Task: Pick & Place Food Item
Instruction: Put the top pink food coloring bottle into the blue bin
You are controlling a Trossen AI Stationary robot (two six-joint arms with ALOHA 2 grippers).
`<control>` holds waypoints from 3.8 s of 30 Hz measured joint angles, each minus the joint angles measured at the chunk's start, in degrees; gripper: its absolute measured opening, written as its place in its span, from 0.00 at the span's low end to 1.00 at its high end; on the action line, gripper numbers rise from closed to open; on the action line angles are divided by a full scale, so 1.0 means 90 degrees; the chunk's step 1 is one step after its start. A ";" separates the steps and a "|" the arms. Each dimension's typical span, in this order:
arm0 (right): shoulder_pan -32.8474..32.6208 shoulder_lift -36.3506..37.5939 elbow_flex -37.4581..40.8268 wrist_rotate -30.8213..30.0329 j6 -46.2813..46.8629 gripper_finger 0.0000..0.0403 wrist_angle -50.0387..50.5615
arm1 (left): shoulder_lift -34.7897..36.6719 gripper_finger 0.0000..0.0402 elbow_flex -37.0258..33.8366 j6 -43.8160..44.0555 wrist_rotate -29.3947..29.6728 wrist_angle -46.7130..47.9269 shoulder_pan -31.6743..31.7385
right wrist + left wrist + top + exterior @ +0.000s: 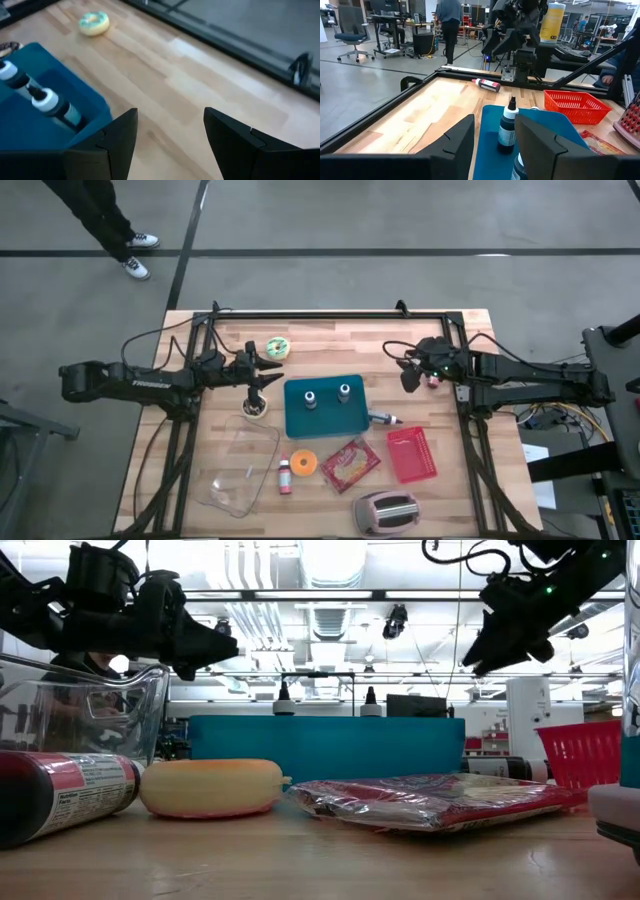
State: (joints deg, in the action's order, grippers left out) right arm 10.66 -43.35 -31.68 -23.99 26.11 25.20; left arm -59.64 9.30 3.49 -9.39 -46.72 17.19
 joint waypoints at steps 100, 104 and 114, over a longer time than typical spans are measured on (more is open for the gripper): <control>0.0138 -0.1042 -0.0967 -0.0828 0.2383 0.55 0.3615 | 0.0002 0.36 0.0180 -0.0306 0.0316 0.0240 0.0000; 0.0145 -0.1041 -0.0845 -0.0457 0.2040 0.55 0.3649 | 0.0002 0.36 0.0180 -0.0340 0.0316 0.0230 0.0000; 0.0109 -0.1039 -0.0466 0.0925 0.1083 0.55 0.3342 | 0.0000 0.36 0.0187 -0.0580 0.0316 0.0197 0.0000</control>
State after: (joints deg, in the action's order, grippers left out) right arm 11.64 -52.71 -35.88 -15.66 35.86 55.27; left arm -59.64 10.98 -1.74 -6.55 -44.95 17.19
